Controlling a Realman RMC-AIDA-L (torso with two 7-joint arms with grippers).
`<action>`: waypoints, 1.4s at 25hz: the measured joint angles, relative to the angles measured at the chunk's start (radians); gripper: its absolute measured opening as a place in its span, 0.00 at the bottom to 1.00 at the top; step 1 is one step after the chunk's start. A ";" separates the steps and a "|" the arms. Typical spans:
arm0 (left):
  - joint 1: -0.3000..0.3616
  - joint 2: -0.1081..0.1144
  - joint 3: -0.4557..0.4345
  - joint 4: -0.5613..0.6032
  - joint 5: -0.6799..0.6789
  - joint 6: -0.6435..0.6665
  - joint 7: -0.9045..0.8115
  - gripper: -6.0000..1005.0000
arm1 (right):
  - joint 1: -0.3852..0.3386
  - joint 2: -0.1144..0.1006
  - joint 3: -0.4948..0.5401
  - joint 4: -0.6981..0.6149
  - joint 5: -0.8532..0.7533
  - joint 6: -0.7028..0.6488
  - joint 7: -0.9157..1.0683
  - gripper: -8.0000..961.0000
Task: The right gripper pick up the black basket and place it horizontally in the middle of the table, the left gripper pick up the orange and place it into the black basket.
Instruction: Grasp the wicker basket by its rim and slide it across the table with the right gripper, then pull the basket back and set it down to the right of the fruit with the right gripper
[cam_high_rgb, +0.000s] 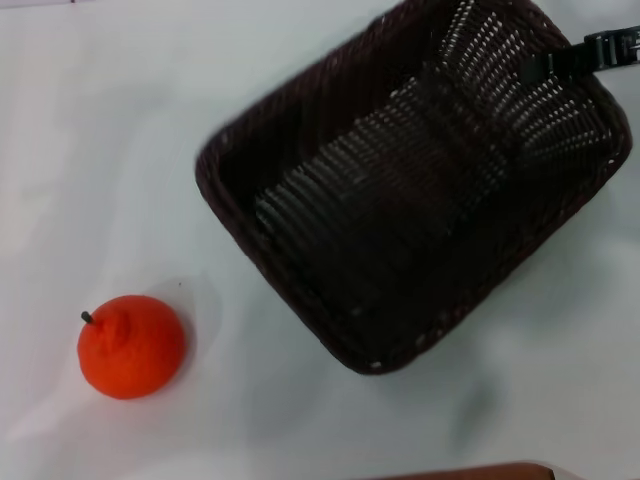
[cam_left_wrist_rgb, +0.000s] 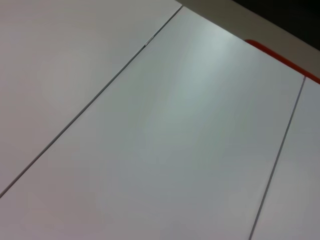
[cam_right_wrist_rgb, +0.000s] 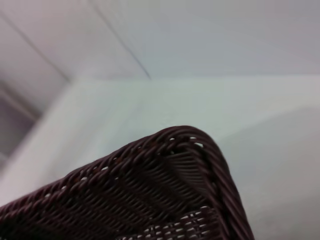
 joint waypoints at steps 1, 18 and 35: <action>-0.002 0.000 0.000 0.000 0.000 0.002 0.000 0.87 | -0.007 -0.005 0.010 0.030 0.027 -0.001 0.010 0.18; -0.012 0.000 0.005 0.000 0.002 0.010 0.000 0.87 | -0.087 0.110 0.076 0.096 0.078 -0.239 0.185 0.18; -0.010 -0.001 0.008 0.000 0.003 0.068 0.000 0.87 | -0.095 0.141 0.099 0.209 0.136 -0.343 0.230 0.22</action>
